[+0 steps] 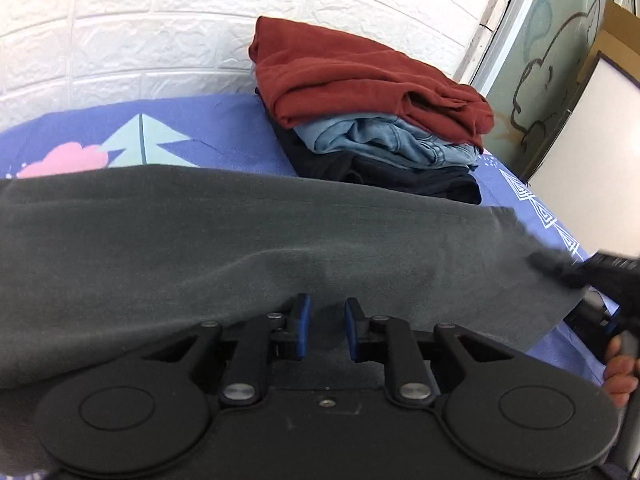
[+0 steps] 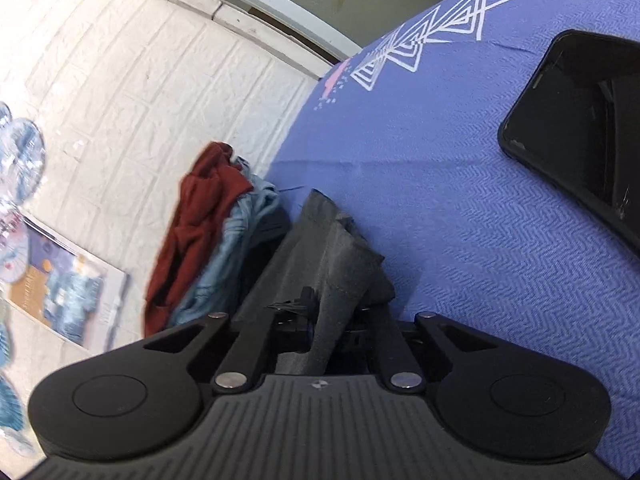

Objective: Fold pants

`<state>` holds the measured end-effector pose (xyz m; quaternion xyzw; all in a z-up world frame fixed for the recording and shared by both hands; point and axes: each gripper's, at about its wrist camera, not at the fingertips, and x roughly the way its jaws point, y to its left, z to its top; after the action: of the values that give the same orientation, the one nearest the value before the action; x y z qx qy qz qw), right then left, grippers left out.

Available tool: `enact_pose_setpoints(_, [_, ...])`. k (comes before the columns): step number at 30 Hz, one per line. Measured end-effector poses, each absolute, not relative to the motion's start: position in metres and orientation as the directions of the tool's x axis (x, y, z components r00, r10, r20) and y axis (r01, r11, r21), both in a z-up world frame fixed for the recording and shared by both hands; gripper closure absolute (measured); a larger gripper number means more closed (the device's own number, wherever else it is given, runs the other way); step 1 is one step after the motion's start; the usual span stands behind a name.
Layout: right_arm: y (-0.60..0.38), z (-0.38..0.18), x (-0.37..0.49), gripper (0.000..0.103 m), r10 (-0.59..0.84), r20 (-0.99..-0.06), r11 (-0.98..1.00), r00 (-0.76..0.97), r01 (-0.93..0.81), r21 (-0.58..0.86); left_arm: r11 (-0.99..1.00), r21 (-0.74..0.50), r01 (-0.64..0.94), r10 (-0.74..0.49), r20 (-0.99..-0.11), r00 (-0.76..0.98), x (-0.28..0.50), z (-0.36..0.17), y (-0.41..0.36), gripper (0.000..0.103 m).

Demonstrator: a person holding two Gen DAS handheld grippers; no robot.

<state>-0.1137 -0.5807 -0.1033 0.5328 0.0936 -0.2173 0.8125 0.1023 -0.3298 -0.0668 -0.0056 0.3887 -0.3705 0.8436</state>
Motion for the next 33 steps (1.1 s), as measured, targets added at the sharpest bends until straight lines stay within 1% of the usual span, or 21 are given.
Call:
enact_pose_setpoints(2, [-0.575,-0.091,-0.117,0.094,-0.256,-0.319,0.367,0.913,0.397,0.841,0.711,-0.384,0.588,-0.661,-0.651,0.373,0.105,-0.058,-0.316,0.0])
enact_pose_setpoints(3, [-0.571,-0.081,-0.117,0.094,-0.257,-0.293,0.399,0.921,0.377,0.836,0.708,-0.416,0.571,-0.676,-0.632,0.378,0.105,-0.052,-0.306,0.0])
enact_pose_setpoints(5, [-0.56,-0.059,-0.113,0.094,-0.247,-0.246,0.469,0.937,0.337,0.816,0.723,-0.429,0.541,-0.678,-0.591,0.438,0.099,-0.039,-0.281,0.0])
enact_pose_setpoints(8, [-0.539,-0.026,-0.097,0.094,-0.202,-0.172,0.576,0.964,0.259,0.775,0.761,-0.45,0.468,-0.648,-0.564,0.511,0.094,-0.03,-0.24,0.0])
enact_pose_setpoints(10, [-0.521,-0.008,-0.081,0.094,-0.152,-0.145,0.64,0.978,0.209,0.739,0.767,-0.492,0.412,-0.641,-0.553,0.533,0.091,-0.029,-0.213,0.0])
enact_pose_setpoints(14, [-0.476,0.015,-0.045,0.094,-0.048,-0.127,0.749,0.991,0.12,0.652,0.77,-0.544,0.333,-0.625,-0.536,0.568,0.083,-0.031,-0.17,0.0])
enact_pose_setpoints(19, [-0.419,0.017,-0.004,0.094,0.093,-0.174,0.802,0.98,0.03,0.596,0.767,-0.576,0.283,-0.608,-0.509,0.61,0.077,-0.031,-0.13,0.0])
enact_pose_setpoints(27, [-0.334,-0.003,0.048,0.094,0.297,-0.3,0.831,0.907,-0.091,0.549,0.747,-0.638,0.185,-0.578,-0.487,0.655,0.074,-0.037,-0.069,0.0])
enact_pose_setpoints(31, [-0.299,-0.017,0.069,0.093,0.336,-0.382,0.857,0.861,-0.111,0.504,0.736,-0.662,0.144,-0.56,-0.474,0.679,0.072,-0.037,-0.048,0.0])
enact_pose_setpoints(33, [-0.289,-0.028,0.075,0.09,0.349,-0.421,0.86,0.837,-0.108,0.499,0.733,-0.667,0.13,-0.552,-0.473,0.687,0.072,-0.037,-0.039,0.0])
